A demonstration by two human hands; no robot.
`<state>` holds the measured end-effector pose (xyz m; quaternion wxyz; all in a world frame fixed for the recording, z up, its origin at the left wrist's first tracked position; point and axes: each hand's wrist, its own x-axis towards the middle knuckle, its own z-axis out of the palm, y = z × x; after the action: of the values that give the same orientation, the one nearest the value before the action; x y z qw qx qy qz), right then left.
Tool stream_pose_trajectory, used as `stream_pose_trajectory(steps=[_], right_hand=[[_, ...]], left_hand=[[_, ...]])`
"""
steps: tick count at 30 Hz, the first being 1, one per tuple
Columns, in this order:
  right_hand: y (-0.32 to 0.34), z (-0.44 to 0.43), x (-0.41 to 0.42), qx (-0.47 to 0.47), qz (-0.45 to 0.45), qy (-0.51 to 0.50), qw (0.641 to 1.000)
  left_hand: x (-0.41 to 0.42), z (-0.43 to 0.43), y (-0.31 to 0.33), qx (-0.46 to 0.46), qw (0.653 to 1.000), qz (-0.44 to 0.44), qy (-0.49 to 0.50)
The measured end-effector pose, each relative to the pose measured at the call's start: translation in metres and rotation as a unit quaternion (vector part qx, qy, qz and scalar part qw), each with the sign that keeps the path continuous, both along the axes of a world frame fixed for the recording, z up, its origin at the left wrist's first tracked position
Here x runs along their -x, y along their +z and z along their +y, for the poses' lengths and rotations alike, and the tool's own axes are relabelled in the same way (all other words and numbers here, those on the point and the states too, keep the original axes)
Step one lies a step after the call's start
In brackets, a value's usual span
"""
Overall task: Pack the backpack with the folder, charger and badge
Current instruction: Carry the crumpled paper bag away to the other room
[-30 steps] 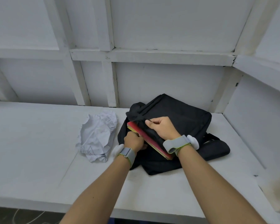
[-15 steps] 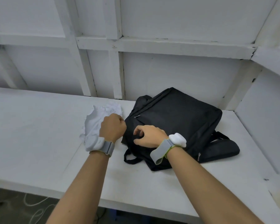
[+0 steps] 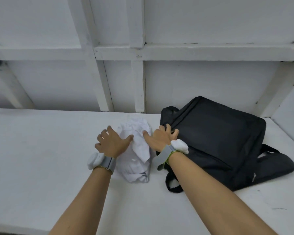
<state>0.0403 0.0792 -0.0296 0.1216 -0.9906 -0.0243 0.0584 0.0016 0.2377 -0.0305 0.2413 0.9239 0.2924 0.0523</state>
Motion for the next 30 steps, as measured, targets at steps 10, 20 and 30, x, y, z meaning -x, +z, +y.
stream_pose_trajectory(steps=[10,20,30], right_hand=[[-0.003,0.043,0.003,-0.218,-0.027,-0.029,0.975],[0.051,0.0,0.081,-0.483,-0.372,-0.085,0.788],[0.054,-0.139,0.227,-0.415,-0.513,-0.204,0.724]], left_hand=[[0.001,0.016,-0.017,0.264,0.957,-0.053,-0.105],[0.047,-0.041,0.066,0.373,0.84,-0.294,-0.261],[0.154,-0.186,0.079,0.457,0.722,-0.277,-0.439]])
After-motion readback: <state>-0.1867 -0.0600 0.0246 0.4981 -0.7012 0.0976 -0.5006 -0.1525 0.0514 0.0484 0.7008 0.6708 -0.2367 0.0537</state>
